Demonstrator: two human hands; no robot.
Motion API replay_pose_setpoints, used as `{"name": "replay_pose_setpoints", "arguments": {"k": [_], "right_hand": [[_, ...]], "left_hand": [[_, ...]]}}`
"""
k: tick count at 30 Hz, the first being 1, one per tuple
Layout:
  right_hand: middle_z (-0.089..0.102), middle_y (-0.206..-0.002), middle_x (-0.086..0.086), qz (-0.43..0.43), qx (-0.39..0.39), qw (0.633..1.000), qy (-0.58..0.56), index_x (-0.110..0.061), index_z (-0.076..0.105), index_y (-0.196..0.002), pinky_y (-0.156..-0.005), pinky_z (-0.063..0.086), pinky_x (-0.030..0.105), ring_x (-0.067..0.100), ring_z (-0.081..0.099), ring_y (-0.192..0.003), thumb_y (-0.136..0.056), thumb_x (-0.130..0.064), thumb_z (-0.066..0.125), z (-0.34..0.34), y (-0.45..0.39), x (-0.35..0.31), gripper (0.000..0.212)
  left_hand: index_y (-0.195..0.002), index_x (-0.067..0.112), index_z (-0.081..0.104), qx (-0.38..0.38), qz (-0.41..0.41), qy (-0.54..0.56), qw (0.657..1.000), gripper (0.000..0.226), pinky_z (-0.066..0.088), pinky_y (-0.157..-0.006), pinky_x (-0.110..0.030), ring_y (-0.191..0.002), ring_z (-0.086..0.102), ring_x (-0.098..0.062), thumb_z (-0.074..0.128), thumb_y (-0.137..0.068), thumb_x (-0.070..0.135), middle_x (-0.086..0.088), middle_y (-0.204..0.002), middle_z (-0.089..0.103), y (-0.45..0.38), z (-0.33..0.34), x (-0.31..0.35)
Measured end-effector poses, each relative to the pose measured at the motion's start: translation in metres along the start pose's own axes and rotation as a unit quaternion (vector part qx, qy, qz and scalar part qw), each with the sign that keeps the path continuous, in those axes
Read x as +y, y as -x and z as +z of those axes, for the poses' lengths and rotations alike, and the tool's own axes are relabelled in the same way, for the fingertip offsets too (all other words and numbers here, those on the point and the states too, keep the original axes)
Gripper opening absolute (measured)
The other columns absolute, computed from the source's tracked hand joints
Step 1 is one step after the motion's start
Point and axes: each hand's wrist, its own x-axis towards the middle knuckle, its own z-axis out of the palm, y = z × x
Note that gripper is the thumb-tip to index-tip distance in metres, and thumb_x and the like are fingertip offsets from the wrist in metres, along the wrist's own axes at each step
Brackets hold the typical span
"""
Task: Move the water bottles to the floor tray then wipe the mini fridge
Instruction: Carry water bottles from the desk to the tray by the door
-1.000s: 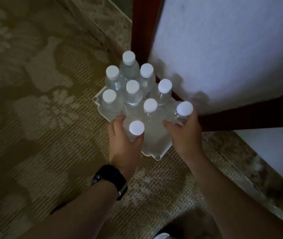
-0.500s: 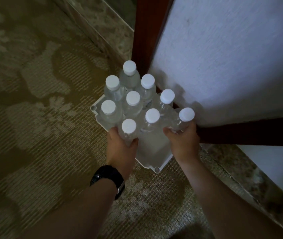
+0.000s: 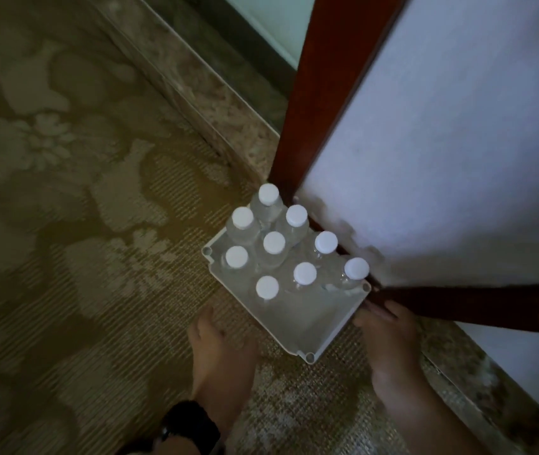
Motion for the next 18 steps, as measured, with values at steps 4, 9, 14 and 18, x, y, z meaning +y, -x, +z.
{"name": "replay_pose_setpoints", "arguments": {"k": [4,9,14,18], "right_hand": [[0.07,-0.107,0.004,-0.04,-0.024,0.999,-0.012,-0.008,0.063,-0.113,-0.074,0.046,0.027,0.012,0.066,-0.096,-0.08,0.002,0.073,-0.019,0.058,-0.073,0.036],[0.069,-0.101,-0.01,-0.173,-0.068,0.982,0.04,-0.025,0.063,-0.102,-0.078,0.05,0.029,0.008,0.067,-0.095,-0.081,-0.01,0.077,-0.034,0.139,-0.219,0.029],[0.07,-0.091,-0.015,-0.325,-0.096,0.939,0.06,-0.034,0.062,-0.096,-0.076,0.049,0.021,-0.001,0.065,-0.088,-0.08,-0.024,0.078,-0.061,0.233,-0.393,0.024],[0.068,-0.093,-0.019,-0.406,-0.121,0.905,0.02,-0.036,0.061,-0.093,-0.074,0.047,0.017,0.001,0.065,-0.087,-0.081,-0.026,0.078,-0.09,0.317,-0.525,0.023]], "left_hand": [[-0.114,0.03,0.057,0.063,0.079,0.036,0.994,0.041,0.056,-0.079,-0.039,-0.092,0.063,-0.013,0.072,-0.077,0.026,0.003,-0.111,0.063,0.041,-0.075,0.055],[-0.095,0.03,0.065,0.069,0.236,0.087,0.965,0.017,0.058,-0.078,-0.037,-0.085,0.067,-0.009,0.073,-0.081,0.025,0.008,-0.09,0.069,0.096,-0.18,0.195],[-0.087,0.029,0.064,0.077,0.369,0.13,0.917,0.013,0.056,-0.072,-0.025,-0.08,0.065,-0.008,0.072,-0.082,0.02,0.01,-0.088,0.069,0.184,-0.283,0.348],[-0.088,0.025,0.064,0.083,0.444,0.153,0.879,0.013,0.054,-0.07,-0.019,-0.079,0.065,-0.009,0.074,-0.083,0.019,0.008,-0.088,0.068,0.277,-0.366,0.451]]}}
